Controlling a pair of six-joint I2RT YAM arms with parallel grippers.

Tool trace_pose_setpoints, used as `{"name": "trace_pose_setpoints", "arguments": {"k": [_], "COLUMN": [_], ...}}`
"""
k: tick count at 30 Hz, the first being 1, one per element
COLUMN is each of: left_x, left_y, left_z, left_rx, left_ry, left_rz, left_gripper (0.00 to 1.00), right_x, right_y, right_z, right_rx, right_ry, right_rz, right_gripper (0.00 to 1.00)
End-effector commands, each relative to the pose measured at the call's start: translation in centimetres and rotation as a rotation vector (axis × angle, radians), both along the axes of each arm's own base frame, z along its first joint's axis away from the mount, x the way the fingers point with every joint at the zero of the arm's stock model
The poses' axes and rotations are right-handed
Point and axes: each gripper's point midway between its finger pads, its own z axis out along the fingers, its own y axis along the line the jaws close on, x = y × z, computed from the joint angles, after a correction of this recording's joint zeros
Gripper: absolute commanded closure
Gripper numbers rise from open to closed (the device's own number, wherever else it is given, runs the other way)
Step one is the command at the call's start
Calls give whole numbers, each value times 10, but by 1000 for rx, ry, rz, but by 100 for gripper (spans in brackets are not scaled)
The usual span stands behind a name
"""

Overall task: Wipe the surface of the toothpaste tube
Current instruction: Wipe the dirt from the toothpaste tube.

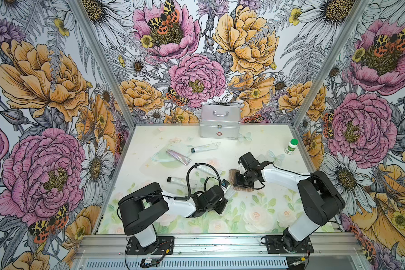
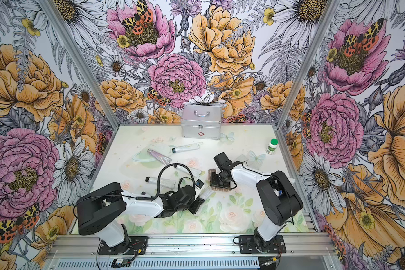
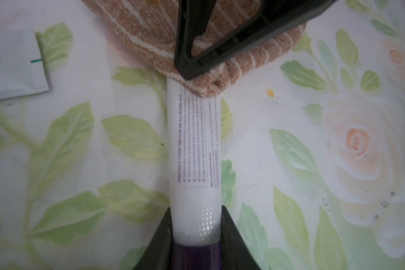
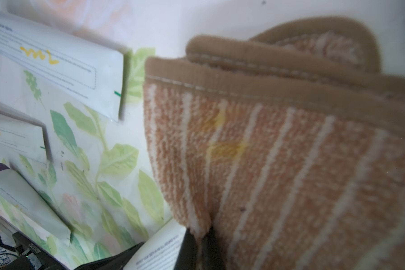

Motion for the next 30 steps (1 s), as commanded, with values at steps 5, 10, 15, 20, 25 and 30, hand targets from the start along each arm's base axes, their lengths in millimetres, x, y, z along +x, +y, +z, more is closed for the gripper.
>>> {"name": "trace_pose_setpoints", "arguments": {"k": [5, 10, 15, 20, 25, 30], "left_x": [-1, -3, -6, -7, -5, -4], "left_y": [7, 8, 11, 13, 10, 8], "left_z": [-5, -6, -6, -7, -5, -5], "left_rx": [26, 26, 26, 29, 24, 24], "left_ry": [20, 26, 26, 28, 20, 22], "left_rz": [-8, -8, -4, 0, -4, -6], "left_gripper": [75, 75, 75, 75, 75, 75], "right_x": [-33, -13, 12, 24, 15, -9], "right_y": [6, -20, -48, -55, -30, -2], "right_z": [-4, -21, -32, -27, -14, -5], "right_rx": [16, -65, -156, -145, -71, -8], "right_ry": [59, 53, 41, 28, 33, 55], "right_rz": [23, -23, -68, -93, -47, 21], "right_gripper": [100, 100, 100, 100, 100, 100]}}
